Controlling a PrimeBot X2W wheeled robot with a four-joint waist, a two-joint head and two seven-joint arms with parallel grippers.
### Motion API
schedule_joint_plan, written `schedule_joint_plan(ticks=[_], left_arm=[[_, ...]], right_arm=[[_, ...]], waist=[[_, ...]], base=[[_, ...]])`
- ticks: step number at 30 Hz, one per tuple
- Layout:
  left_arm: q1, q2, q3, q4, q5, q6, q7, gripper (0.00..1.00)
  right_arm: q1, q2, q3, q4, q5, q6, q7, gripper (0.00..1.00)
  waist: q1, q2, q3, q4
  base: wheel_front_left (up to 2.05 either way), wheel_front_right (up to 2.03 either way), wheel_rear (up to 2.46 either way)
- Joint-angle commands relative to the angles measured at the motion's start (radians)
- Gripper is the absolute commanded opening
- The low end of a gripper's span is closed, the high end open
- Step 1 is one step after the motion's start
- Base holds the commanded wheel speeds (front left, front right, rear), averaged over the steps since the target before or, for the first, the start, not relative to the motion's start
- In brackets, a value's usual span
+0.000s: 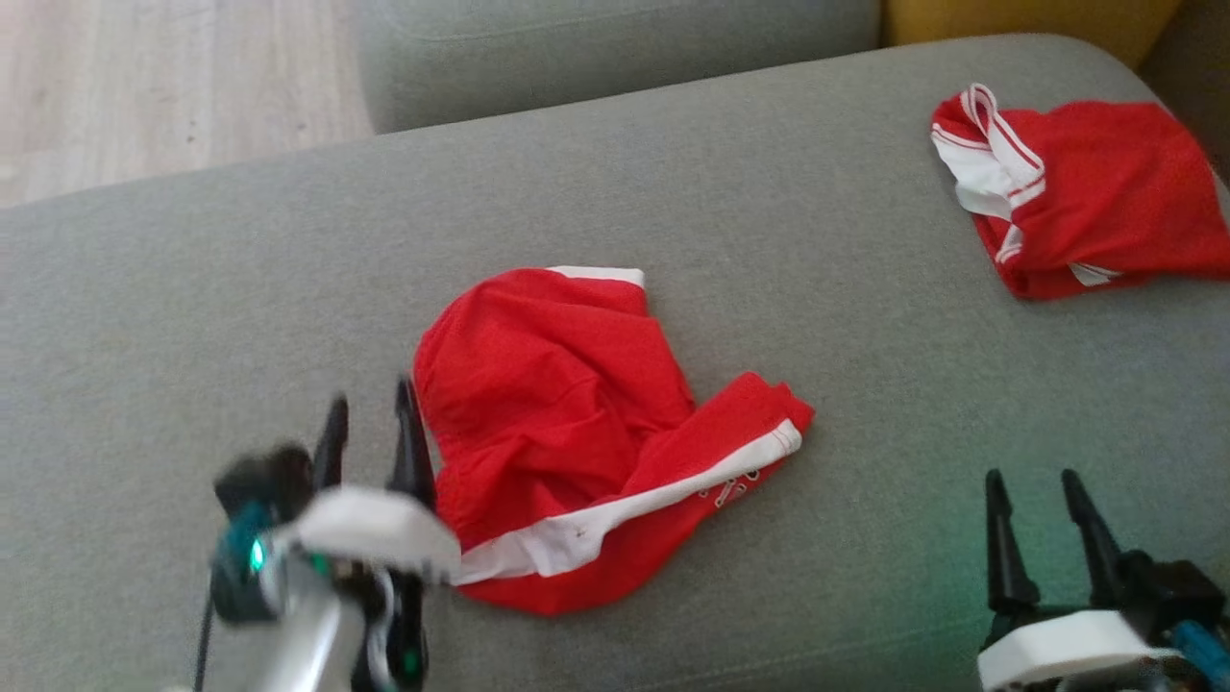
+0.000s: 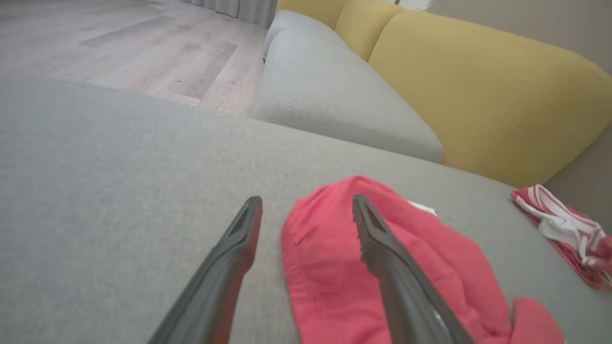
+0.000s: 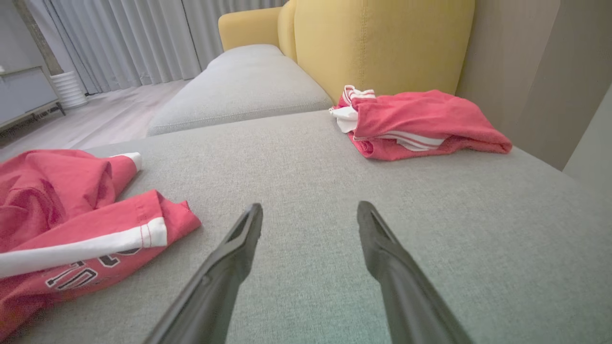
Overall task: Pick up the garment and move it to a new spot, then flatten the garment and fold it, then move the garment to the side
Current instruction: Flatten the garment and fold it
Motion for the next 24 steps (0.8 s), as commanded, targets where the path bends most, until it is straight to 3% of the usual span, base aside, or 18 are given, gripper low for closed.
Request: schedule_joint_plan(ticks=[1,4,10,16,24], left_arm=[[0.001,0.011,0.044,-0.067,0.03,-0.005,-0.012,1.0],[0.139,0.003,0.054,-0.159,0.098,-0.015,-0.012,1.0],[0.271,0.0,0.064,-0.179,0.184,-0.056,-0.012,1.0],[0.317,0.002,0.09,-0.148,0.221,-0.131,-0.012,1.0],[0.326,-0.009,0.135,-0.126,0.251,-0.181,-0.012,1.0]], right_arm=[[-0.002,-0.009,0.012,-0.042,-0.004,-0.001,-0.014,1.0],[0.012,-0.009,-0.009,-0.058,-0.014,-0.001,-0.014,1.0],[0.035,-0.009,-0.02,-0.061,-0.017,-0.001,-0.014,1.0],[0.041,-0.009,-0.016,-0.055,-0.026,-0.001,-0.014,1.0],[0.035,-0.009,0.0,-0.049,-0.022,-0.001,-0.014,1.0]], waist=[[0.0,0.0,-0.01,0.016],[0.0,0.0,-0.033,0.053],[0.0,0.0,-0.066,0.112],[0.0,0.0,-0.079,0.149],[0.0,0.0,-0.077,0.17]], base=[[0.0,0.0,0.0],[0.0,0.0,0.0],[0.0,0.0,0.0],[0.0,0.0,0.0],[0.0,0.0,0.0]])
